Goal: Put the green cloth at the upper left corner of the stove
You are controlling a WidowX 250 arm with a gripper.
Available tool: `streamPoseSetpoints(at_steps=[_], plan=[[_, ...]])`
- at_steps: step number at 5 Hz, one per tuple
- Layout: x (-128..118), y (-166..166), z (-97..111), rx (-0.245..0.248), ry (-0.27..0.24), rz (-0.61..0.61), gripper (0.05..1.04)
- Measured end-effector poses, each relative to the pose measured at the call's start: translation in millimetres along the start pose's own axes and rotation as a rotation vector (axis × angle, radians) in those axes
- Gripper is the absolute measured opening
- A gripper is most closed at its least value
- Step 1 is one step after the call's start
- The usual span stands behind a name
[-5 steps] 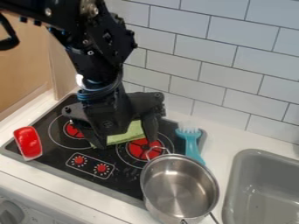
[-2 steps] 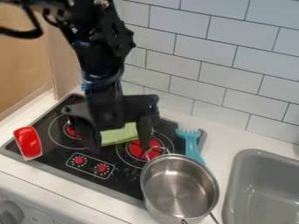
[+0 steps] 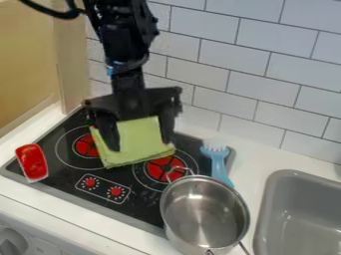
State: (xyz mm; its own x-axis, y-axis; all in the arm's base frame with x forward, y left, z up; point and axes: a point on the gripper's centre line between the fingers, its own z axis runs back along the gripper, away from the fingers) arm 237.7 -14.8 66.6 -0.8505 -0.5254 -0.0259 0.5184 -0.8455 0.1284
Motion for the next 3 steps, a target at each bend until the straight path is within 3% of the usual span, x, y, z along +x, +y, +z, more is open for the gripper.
streamPoseSetpoints(at_steps=[3], plan=[[-47.7, -10.5, -19.4, -0.039, -0.014, 0.106, 0.999]])
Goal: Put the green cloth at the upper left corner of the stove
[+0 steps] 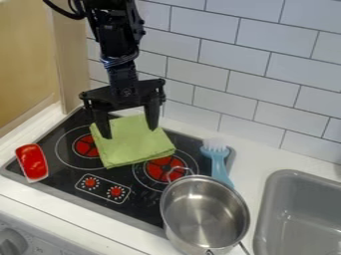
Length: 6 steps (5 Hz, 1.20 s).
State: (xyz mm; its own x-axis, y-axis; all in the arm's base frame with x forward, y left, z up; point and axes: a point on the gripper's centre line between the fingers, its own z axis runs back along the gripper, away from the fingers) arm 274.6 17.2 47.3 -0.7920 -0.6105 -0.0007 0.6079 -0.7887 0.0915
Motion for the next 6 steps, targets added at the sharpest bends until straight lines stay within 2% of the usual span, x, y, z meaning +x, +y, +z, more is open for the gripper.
streamPoseSetpoints(at_steps=[1, 2, 3, 4, 6], plan=[[-12.0, -2.5, -14.9, -0.025, -0.016, 0.022, 0.999], [-24.2, -2.1, -26.5, -0.060, -0.008, 0.018, 0.999], [-29.6, 0.0, -34.9, -0.069, -0.008, 0.020, 0.999], [-34.3, 5.5, -39.5, -0.057, -0.015, 0.018, 0.999], [-39.7, 2.5, -45.0, -0.087, -0.017, 0.023, 0.999]])
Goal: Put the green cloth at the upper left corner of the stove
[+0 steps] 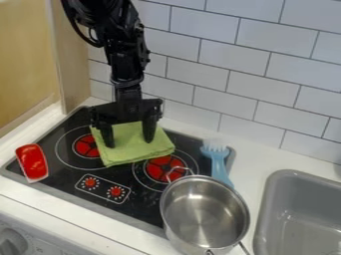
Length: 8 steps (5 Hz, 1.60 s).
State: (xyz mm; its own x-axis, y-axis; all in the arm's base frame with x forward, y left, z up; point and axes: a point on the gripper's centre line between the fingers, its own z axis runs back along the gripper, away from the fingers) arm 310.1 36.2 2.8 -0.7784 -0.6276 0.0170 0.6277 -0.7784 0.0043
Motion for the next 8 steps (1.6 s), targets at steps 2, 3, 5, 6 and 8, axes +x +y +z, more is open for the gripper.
streamPoseSetpoints(at_steps=[2, 3, 5, 6, 8], plan=[[-4.5, -3.2, -1.7, -0.028, -0.001, -0.006, 0.999], [-16.9, -11.6, -0.1, -0.015, 0.004, 0.043, 0.999], [-40.6, -27.8, 0.5, -0.009, -0.006, 0.102, 0.999], [-55.8, -39.2, 1.8, -0.002, -0.007, 0.140, 0.999], [-82.5, -57.3, 3.5, -0.021, 0.007, 0.178, 0.999]])
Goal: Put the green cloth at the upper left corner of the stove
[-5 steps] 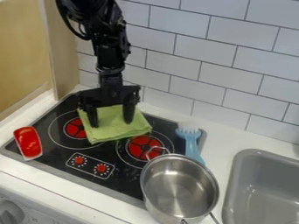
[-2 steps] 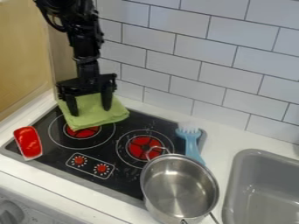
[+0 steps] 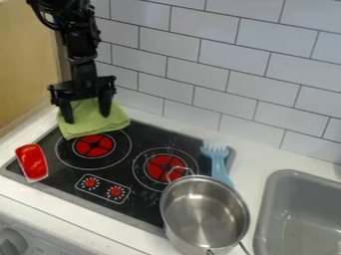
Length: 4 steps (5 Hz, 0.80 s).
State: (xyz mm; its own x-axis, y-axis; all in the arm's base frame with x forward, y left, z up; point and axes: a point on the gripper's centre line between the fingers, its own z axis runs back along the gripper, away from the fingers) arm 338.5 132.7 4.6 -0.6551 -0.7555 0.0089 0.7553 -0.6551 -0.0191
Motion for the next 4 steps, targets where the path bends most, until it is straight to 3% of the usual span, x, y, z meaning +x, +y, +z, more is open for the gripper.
streamPoseSetpoints(at_steps=[2, 4], plan=[[-2.5, -1.7, 0.4, -0.003, 0.007, -0.006, 0.999], [0.5, 0.7, 5.3, 0.023, 0.009, -0.009, 0.999]])
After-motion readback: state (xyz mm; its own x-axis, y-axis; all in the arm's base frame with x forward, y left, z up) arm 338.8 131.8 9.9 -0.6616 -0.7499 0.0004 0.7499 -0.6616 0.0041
